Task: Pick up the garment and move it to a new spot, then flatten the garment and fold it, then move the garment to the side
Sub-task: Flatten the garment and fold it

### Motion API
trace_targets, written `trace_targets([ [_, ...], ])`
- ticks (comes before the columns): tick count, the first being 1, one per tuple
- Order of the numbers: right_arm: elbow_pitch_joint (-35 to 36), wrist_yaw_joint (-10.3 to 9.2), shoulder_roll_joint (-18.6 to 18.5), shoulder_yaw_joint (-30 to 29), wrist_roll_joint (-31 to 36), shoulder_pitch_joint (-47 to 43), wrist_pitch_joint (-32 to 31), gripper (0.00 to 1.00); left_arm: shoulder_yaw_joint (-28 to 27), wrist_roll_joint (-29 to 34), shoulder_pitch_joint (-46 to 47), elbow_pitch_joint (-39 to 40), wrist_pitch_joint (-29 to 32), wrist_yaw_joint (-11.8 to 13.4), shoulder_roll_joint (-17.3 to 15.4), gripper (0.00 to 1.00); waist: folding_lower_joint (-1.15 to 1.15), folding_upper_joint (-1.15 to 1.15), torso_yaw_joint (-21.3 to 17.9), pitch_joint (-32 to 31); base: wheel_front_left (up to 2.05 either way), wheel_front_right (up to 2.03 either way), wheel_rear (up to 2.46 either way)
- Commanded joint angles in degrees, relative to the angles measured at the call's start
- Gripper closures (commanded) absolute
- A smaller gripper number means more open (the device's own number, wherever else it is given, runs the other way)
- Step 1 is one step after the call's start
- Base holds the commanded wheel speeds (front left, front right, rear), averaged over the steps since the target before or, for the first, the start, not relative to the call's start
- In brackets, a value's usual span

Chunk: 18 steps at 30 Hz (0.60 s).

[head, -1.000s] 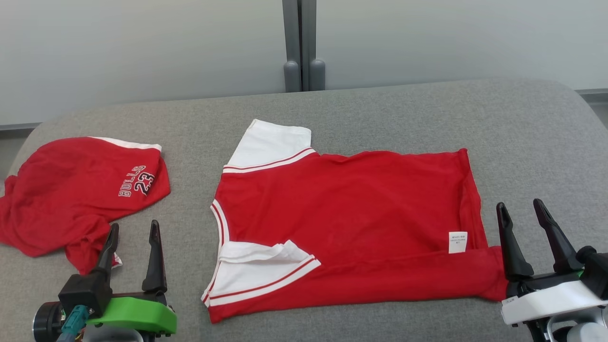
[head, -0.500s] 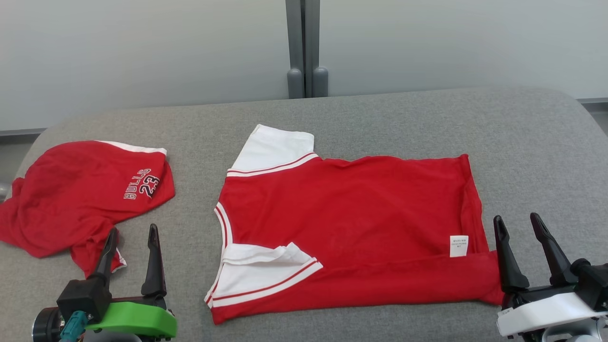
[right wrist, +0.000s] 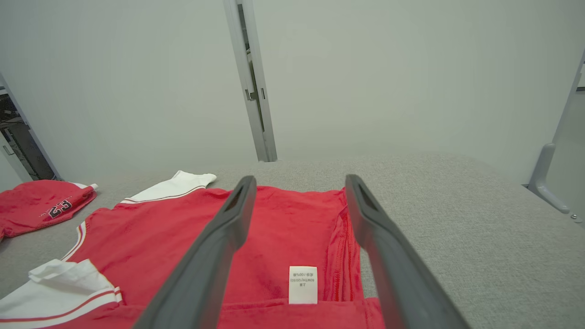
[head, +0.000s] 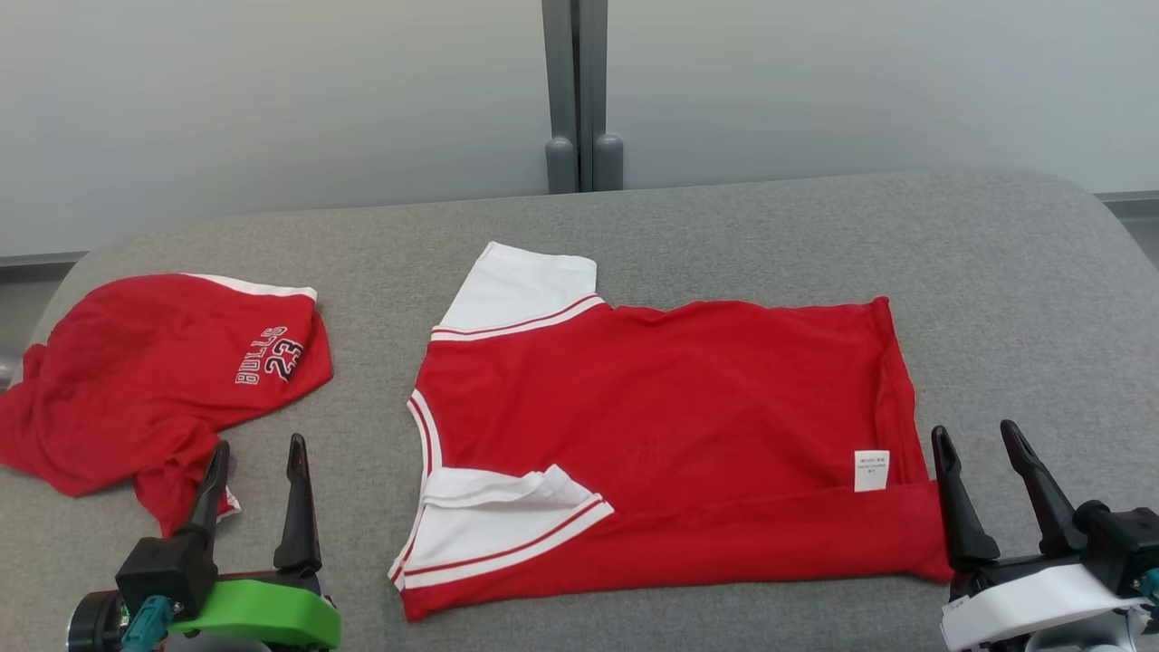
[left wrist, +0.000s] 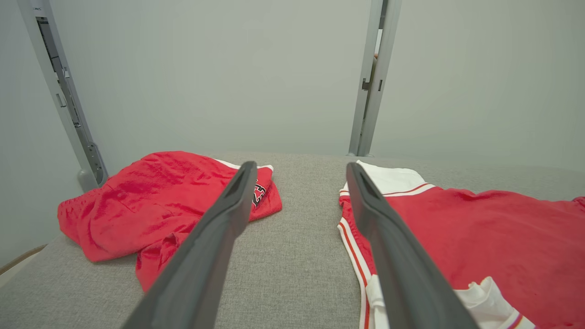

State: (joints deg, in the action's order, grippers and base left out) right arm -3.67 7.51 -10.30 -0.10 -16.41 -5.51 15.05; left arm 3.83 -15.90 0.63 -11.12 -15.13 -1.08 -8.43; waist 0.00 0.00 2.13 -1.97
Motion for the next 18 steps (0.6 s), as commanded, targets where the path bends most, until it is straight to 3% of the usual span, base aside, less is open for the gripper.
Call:
trace_targets([
  [1, -0.26, -0.05, -0.23, 0.11, 0.38, 0.14, 0.17, 0.0, -0.29, 0.85, -0.74, -0.07, 0.01, -0.26, -0.1, 0.0, 0.0, 0.0, -0.08, -0.01, 0.0, 0.0, 0.0],
  [13, -1.36, -0.05, -0.53, 0.49, 0.4, 1.25, 0.17, 0.0, -1.01, 0.91, 0.25, -0.66, 0.0, -0.64, -0.02, 0.0, 0.0, 0.0, -0.6, 0.65, 0.0, 0.0, 0.0],
  [18, -2.29, -0.05, -1.62, 1.22, 1.6, 5.18, -0.02, 0.0, -0.24, 1.6, 5.13, -2.5, 0.21, -2.0, -1.73, 0.0, 0.0, 0.0, -1.44, 2.22, 0.0, 0.0, 0.0],
])
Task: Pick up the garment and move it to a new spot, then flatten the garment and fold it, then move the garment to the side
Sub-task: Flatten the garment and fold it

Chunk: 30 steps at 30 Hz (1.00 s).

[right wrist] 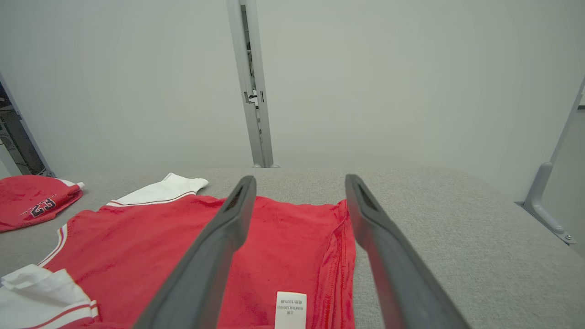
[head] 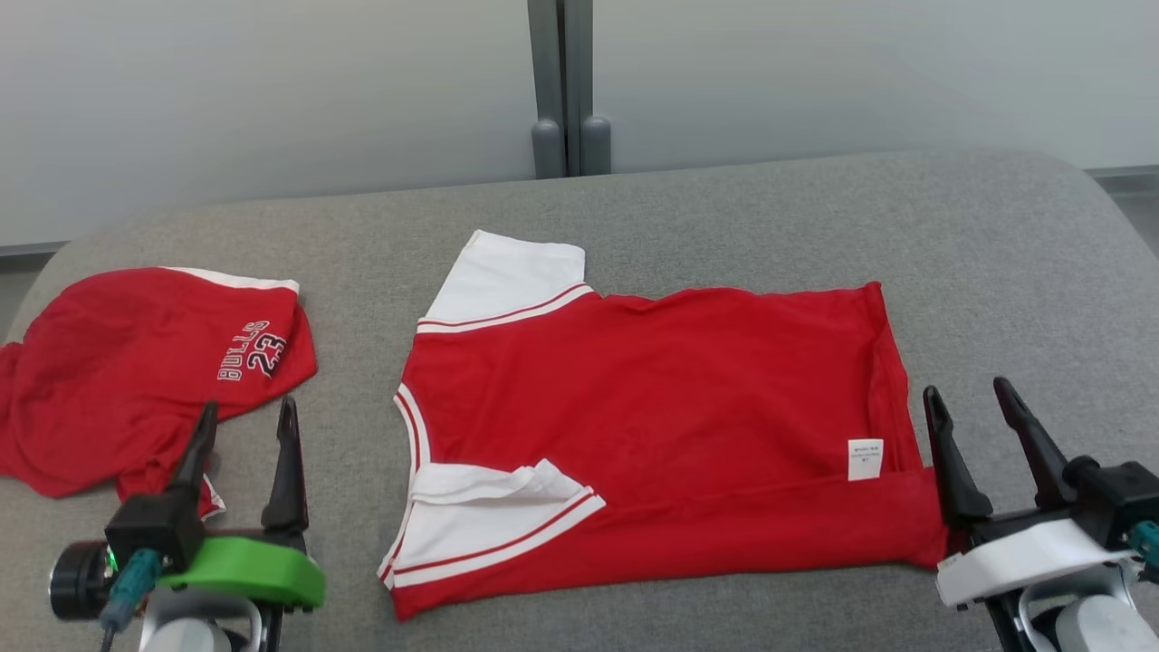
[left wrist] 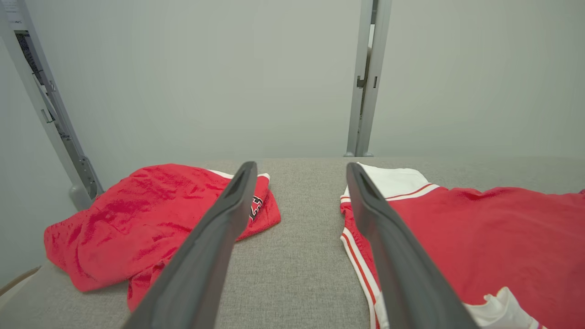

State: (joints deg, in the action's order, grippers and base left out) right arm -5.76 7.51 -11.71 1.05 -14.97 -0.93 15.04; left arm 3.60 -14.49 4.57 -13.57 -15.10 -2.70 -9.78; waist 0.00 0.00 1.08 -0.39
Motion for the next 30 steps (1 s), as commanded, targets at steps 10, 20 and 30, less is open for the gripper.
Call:
trace_targets([
  [10, -4.8, -0.06, -7.33, 3.72, -1.21, 18.56, -4.55, 0.0, 2.46, 1.19, 22.28, -4.54, 3.81, -2.92, -4.49, 0.0, 0.0, 0.0, -2.75, 10.81, 0.0, 0.0, 0.0],
  [20, -14.31, -0.06, -12.67, 9.09, -4.55, 36.39, -13.07, 0.0, 7.25, 0.75, 44.28, -15.19, 8.32, -4.46, -6.45, 0.0, 0.0, 0.0, -5.55, 23.08, 0.0, 0.0, 0.0],
  [30, -24.74, -0.06, -12.93, 17.07, -8.92, 47.3, -18.87, 0.0, 15.89, -4.41, 57.68, -28.96, 12.74, -4.79, -7.79, 0.0, 0.0, 0.0, -8.3, 30.02, 0.0, 0.0, 0.0],
])
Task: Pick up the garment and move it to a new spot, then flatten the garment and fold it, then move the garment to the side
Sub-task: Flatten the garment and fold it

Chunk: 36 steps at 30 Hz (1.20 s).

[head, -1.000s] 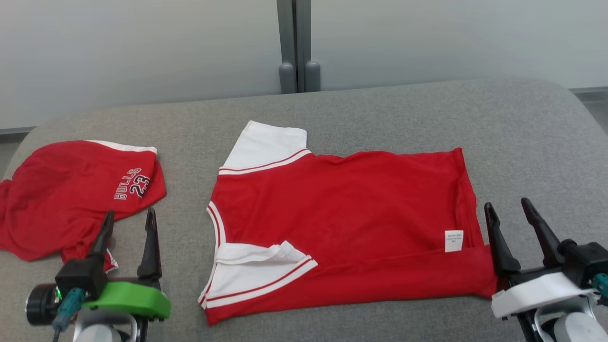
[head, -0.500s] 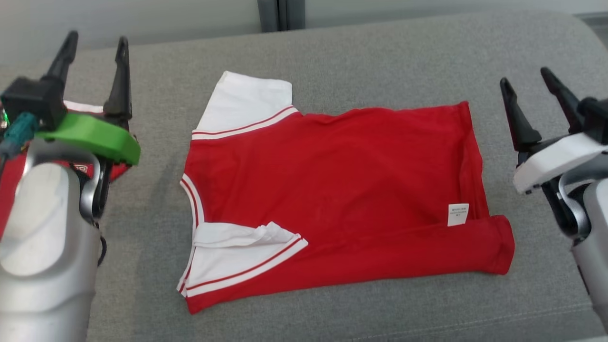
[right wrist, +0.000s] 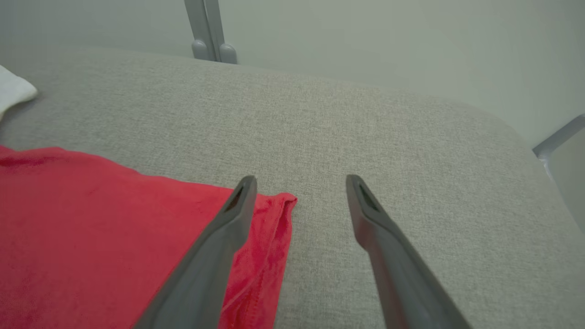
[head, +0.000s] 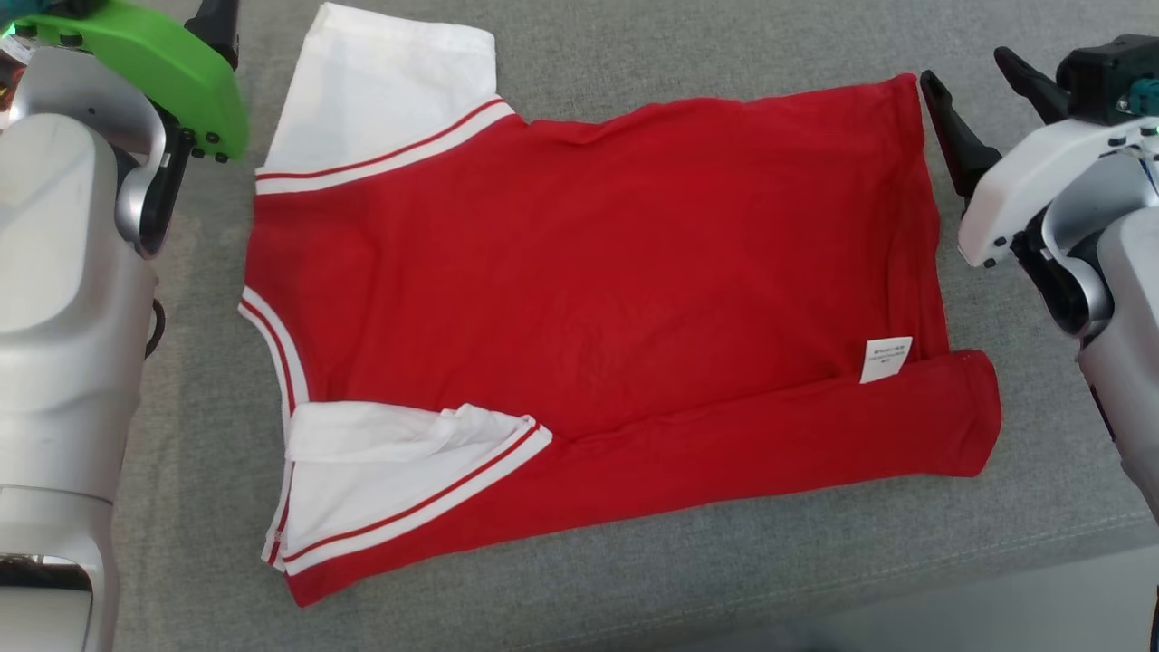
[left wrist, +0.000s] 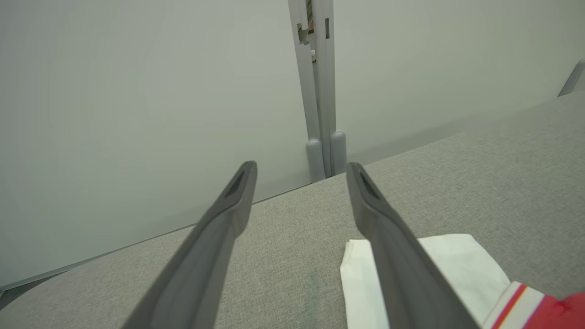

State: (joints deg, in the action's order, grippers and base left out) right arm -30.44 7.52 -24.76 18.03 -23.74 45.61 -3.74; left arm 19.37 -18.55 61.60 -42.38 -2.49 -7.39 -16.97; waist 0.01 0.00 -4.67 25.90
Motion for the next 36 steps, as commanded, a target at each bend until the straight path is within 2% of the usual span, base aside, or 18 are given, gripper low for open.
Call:
trace_targets([
  [1, -0.96, -0.07, 0.26, 0.94, -0.55, 1.78, -0.43, 0.0, 1.25, -1.29, 1.53, -1.39, 0.72, -0.1, -0.96, 0.0, -0.01, 0.0, -2.84, 4.29, 0.0, 0.0, 0.0],
  [10, -5.96, -0.07, 2.08, 7.89, -5.09, 8.27, 0.13, 0.0, 9.25, -8.62, 6.22, -9.18, 4.23, -0.12, -3.63, 0.0, -0.01, 0.0, -5.03, 7.76, 0.0, 0.0, 0.0],
  [23, -7.52, -0.07, 2.06, 15.86, -10.93, 12.36, 0.78, 0.0, 16.58, -13.75, 8.76, -15.95, 5.64, -0.11, -5.58, 0.0, -0.01, 0.0, -7.15, 8.5, 0.0, 0.0, 0.0],
  [29, -7.0, -0.07, 1.59, 18.56, -14.0, 12.84, 0.08, 0.0, 18.42, -18.69, 9.06, -16.37, 8.14, -0.08, -3.74, 0.0, -0.01, 0.0, -7.49, 8.89, 0.0, 0.0, 0.0],
  [30, -6.98, -0.07, 1.45, 18.91, -14.55, 12.9, 0.1, 0.56, 19.06, -19.12, 9.11, -16.22, 8.44, -0.08, -3.8, 0.45, -0.01, 0.0, -7.42, 8.88, 0.0, 0.0, 0.0],
  [31, -7.04, -0.08, 1.27, 19.15, -14.93, 12.97, 0.22, 0.72, 19.48, -19.48, 9.22, -16.13, 8.46, -0.08, -3.82, 0.66, -0.01, 0.0, -7.31, 8.87, 0.0, 0.0, 0.0],
  [32, -7.08, -0.08, 0.98, 19.45, -15.18, 13.18, 0.58, 1.0, 19.92, -19.83, 9.46, -16.12, 8.42, -0.08, -3.86, 1.0, -0.01, 0.0, -7.11, 8.86, 0.0, 0.0, 0.0],
  [36, -7.39, -0.08, 0.13, 19.67, -16.09, 13.83, 3.1, 1.0, 20.77, -21.4, 11.04, -15.27, 5.75, -0.04, -4.33, 1.0, -0.01, 0.0, -5.9, 8.46, 0.0, 0.0, 0.0],
])
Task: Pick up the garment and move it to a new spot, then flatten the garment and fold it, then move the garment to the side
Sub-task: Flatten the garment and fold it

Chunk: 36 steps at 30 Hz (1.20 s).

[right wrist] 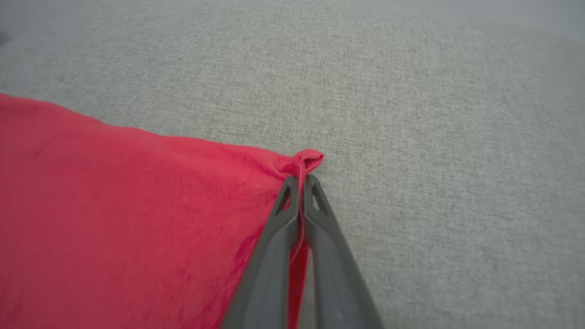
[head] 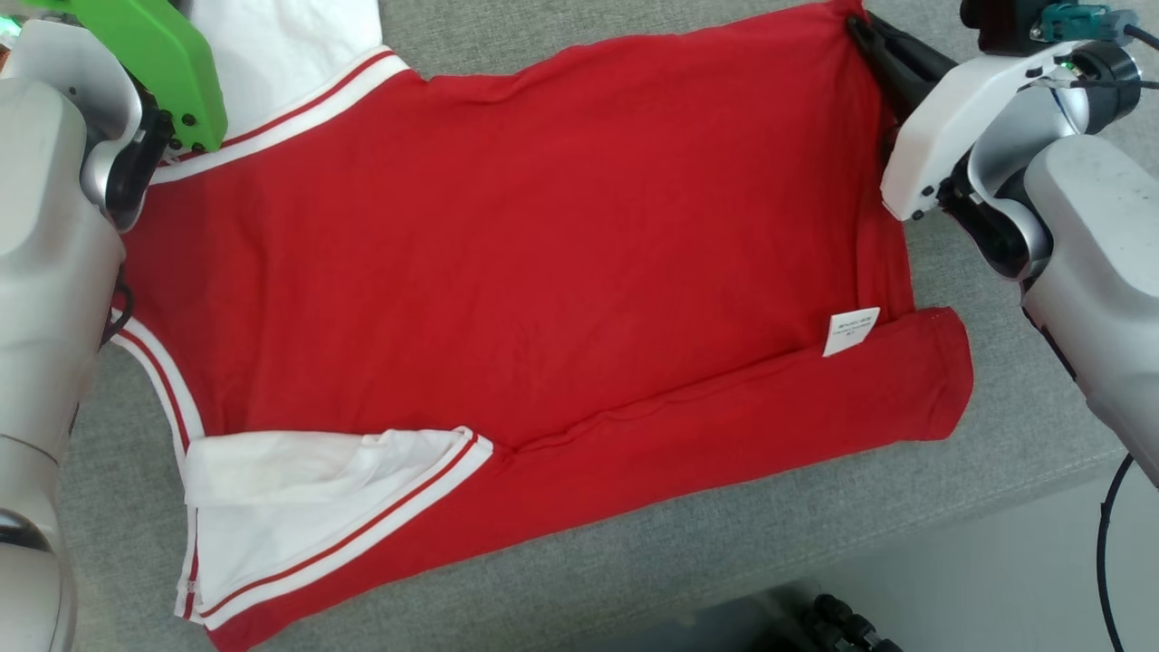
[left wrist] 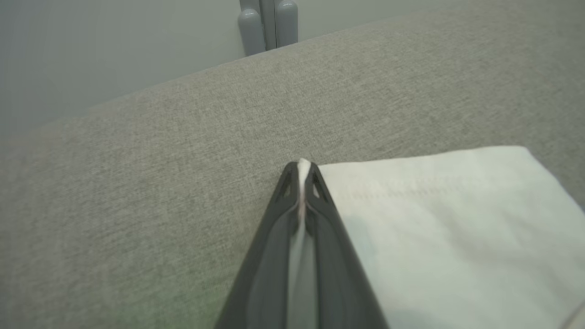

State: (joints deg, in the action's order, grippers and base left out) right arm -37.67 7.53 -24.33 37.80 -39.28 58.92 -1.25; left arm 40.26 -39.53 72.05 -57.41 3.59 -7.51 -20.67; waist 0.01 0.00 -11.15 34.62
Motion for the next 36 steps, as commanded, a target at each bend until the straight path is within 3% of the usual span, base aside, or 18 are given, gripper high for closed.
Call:
trace_targets([
  [1, -0.48, -0.09, -0.56, -0.07, -0.37, 0.67, 1.31, 1.0, -0.28, -0.93, 1.07, -0.06, -1.34, 0.1, -0.66, 1.0, -0.01, 0.0, 0.91, -0.42, 0.0, 0.0, 0.0],
  [10, -3.09, -0.09, -2.63, 0.21, 0.4, -1.65, 9.05, 1.0, 0.45, -5.88, -0.44, 4.34, -9.97, 0.1, 0.9, 1.0, -0.01, 0.0, 4.78, -3.85, 0.0, 0.0, 0.0],
  [22, -3.23, -0.09, -5.69, -2.17, 1.49, -7.91, 15.88, 1.0, 1.59, -11.17, -10.65, 17.19, -16.62, 0.36, -1.05, 1.0, -0.01, 0.0, 8.79, -7.75, 0.0, 0.0, 0.0],
  [36, 1.74, -0.09, -5.62, -11.7, 7.44, -17.92, 16.47, 1.0, -1.99, -10.74, -31.09, 39.54, -18.77, 8.17, -3.0, 1.0, -0.01, 0.0, 10.85, -10.6, 0.0, 0.0, 0.0],
])
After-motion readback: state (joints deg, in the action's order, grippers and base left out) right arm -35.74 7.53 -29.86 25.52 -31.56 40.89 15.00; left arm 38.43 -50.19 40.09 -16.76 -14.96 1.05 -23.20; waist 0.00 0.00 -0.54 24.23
